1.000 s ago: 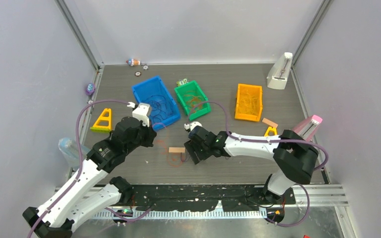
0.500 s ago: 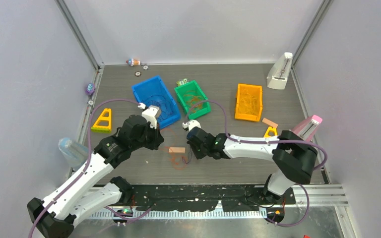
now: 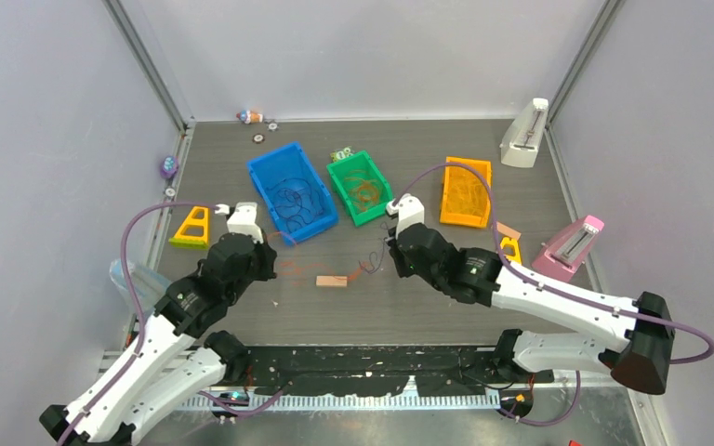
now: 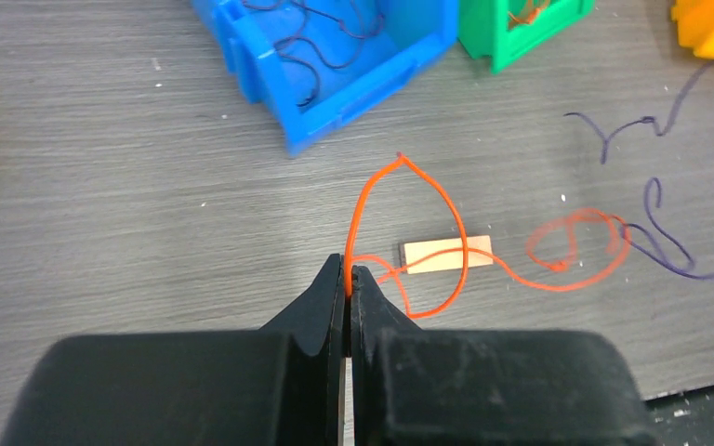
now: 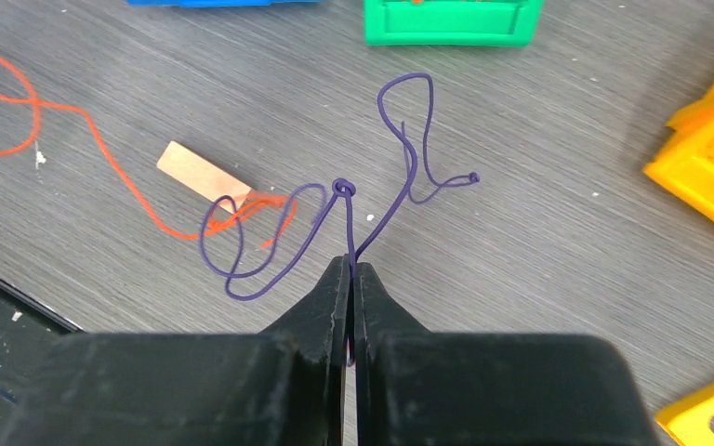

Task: Untangle the cables
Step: Untie the cable.

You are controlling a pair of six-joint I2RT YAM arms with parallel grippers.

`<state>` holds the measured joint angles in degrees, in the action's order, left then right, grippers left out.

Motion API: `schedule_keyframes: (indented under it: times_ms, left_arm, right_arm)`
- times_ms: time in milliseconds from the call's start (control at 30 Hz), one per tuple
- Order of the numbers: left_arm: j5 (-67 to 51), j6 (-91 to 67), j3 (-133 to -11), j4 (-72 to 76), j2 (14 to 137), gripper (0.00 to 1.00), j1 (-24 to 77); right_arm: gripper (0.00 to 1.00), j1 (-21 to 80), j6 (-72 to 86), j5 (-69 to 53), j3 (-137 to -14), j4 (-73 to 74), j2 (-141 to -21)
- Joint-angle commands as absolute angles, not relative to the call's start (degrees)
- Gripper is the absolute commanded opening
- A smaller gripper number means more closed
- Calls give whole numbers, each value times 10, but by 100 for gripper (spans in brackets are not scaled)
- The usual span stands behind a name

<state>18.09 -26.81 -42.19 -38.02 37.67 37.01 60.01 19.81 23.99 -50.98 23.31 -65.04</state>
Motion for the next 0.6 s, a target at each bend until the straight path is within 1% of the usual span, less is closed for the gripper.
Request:
schedule_keyframes:
  times_ms: [0, 67, 233, 300, 333, 367, 433, 467, 533, 567]
  left_arm:
    - [248, -302, -408, -373, 369, 0, 370]
    - [257, -304, -408, -381, 376, 0, 369]
    - [287, -285, -405, -396, 405, 4, 369]
    - [261, -263, -415, -408, 420, 8, 369]
    - [220, -241, -424, -415, 425, 17, 369]
    - [194, -236, -429, -417, 423, 29, 369]
    - [177, -235, -411, -389, 398, 58, 369]
    - [173, -235, -402, -372, 382, 69, 369]
    - [164, -229, -387, -347, 352, 81, 369]
    - [155, -222, -383, -336, 341, 83, 369]
  right_arm:
    - [5, 592, 180, 276, -539, 271, -613]
    - [5, 588, 177, 276, -545, 280, -602]
    - [5, 581, 165, 277, -569, 303, -596]
    - [5, 580, 162, 275, -575, 308, -595]
    - [5, 580, 161, 273, -580, 312, -594]
    - [5, 578, 160, 269, -582, 314, -594]
    - [5, 574, 158, 260, -588, 321, -595]
    - [5, 572, 159, 255, -592, 323, -597]
    - [5, 568, 160, 242, -598, 329, -600]
    - [5, 565, 160, 232, -600, 332, -601]
